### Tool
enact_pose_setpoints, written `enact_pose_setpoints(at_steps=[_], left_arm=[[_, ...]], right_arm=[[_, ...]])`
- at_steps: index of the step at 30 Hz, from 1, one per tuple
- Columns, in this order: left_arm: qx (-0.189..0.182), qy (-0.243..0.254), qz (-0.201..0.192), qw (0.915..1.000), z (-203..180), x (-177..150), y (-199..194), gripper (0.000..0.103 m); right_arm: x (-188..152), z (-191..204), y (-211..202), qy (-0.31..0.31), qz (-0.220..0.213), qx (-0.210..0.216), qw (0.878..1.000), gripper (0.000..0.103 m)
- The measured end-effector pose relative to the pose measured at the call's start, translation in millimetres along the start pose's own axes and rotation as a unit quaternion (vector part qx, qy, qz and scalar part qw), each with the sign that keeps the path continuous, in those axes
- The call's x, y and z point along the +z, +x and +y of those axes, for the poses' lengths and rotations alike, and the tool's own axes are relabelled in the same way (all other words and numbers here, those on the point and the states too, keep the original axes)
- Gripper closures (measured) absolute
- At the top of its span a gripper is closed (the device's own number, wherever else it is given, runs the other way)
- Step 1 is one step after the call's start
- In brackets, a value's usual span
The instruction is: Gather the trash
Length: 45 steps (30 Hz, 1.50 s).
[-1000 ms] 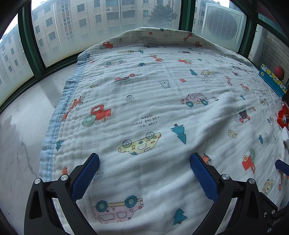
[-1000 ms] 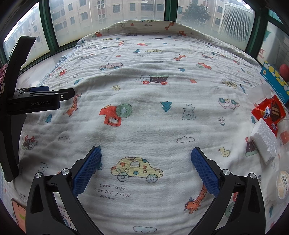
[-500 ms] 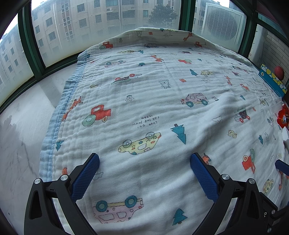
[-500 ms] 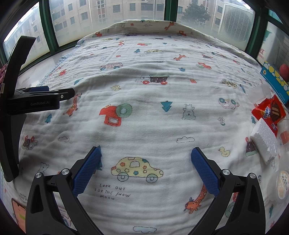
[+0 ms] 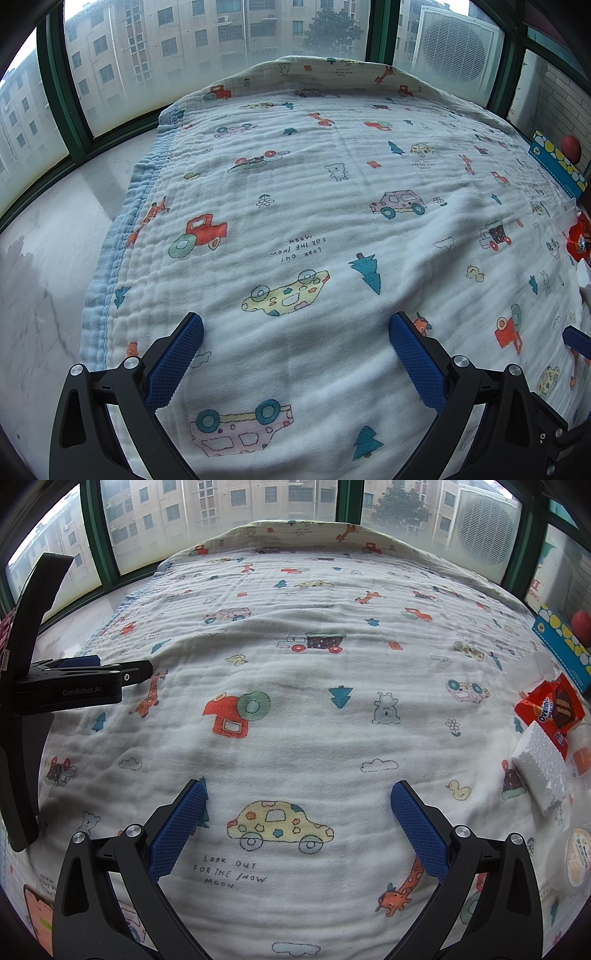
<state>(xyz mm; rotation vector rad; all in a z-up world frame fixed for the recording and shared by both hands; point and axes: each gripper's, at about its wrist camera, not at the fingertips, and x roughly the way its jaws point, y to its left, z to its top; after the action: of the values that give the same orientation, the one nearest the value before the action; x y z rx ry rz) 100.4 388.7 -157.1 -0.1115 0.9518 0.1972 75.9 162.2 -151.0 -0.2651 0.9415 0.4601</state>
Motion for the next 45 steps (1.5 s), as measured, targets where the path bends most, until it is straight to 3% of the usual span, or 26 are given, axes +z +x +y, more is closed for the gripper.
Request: enact_pose_setpoints(at_steps=[36,45], left_arm=[[0.000,0.000,0.000,1.0000,-0.3,-0.2,-0.4,0.006],[0.000,0.000,0.000,1.0000,-0.3,-0.2,-0.5,0.006]], right_arm=[[0.2,0.1,0.0,0.001,0.000,0.000,1.000,0.003],[4.5,-0.8,1.2,-0.029,0.024,0.021,0.999,0.003]])
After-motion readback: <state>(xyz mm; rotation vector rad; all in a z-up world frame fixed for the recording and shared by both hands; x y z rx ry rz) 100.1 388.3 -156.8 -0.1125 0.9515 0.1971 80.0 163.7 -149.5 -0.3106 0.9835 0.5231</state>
